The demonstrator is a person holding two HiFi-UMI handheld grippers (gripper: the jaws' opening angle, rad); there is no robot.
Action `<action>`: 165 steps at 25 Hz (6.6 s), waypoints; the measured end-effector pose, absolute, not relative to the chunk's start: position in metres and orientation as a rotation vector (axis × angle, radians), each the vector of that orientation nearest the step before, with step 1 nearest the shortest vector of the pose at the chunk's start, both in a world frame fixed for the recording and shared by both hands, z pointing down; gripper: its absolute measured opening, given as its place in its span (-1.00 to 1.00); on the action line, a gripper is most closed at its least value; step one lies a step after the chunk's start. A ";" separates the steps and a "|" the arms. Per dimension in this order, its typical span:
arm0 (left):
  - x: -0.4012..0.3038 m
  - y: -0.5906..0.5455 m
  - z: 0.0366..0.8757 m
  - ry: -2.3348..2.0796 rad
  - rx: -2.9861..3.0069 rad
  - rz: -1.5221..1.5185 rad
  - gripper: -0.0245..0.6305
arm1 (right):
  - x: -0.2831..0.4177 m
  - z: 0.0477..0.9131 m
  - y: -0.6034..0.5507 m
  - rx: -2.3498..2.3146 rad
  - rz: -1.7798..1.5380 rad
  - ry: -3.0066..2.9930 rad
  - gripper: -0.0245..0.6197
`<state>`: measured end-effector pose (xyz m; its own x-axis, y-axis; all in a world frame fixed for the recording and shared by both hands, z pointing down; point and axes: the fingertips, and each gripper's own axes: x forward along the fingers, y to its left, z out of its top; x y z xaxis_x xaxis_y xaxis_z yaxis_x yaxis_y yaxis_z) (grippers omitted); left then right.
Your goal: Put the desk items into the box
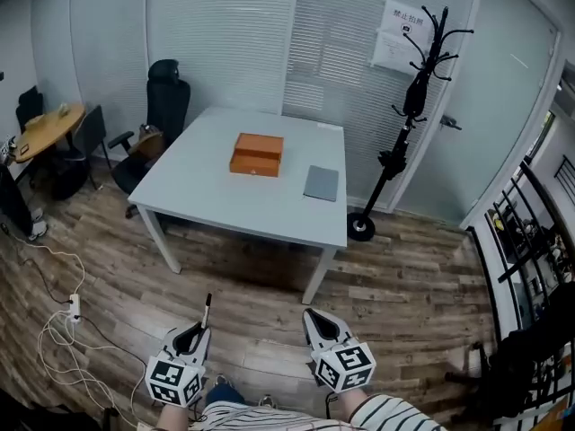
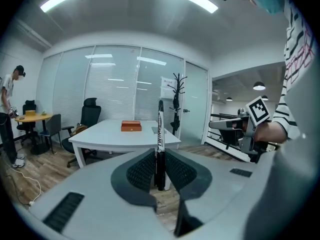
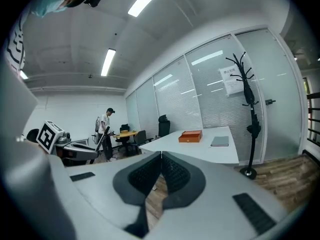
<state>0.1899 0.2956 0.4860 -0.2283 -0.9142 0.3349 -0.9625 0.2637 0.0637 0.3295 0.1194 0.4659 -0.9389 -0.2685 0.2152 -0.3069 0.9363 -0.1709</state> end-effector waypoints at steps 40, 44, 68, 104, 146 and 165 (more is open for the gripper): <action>-0.121 0.200 0.515 -2.073 1.897 0.211 -0.70 | 0.045 0.489 0.037 0.751 0.367 -2.827 -0.84; -0.140 0.169 0.518 -2.087 1.879 0.220 -0.70 | 0.021 0.492 0.007 0.713 0.365 -2.838 -0.84; -0.214 -0.060 0.504 -2.074 1.948 0.292 -0.70 | -0.038 0.503 -0.183 0.664 0.384 -2.806 -0.84; -0.332 -0.294 0.491 -1.679 2.440 0.493 -0.70 | -0.114 0.501 -0.255 1.208 0.452 -2.669 -0.84; -0.322 -0.378 0.678 -1.259 2.206 1.378 -0.70 | -0.087 0.529 -0.248 1.391 0.529 -2.541 -0.84; -0.330 -0.380 0.715 -1.210 1.980 1.557 -0.70 | -0.076 0.533 -0.252 1.411 0.549 -2.522 -0.84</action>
<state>-0.3303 -0.3797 0.7149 0.0338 -0.4056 0.9134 -0.7852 -0.5762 -0.2268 -0.0759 -0.2524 0.5325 -0.5244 -0.7770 0.3481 -0.8514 0.4754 -0.2215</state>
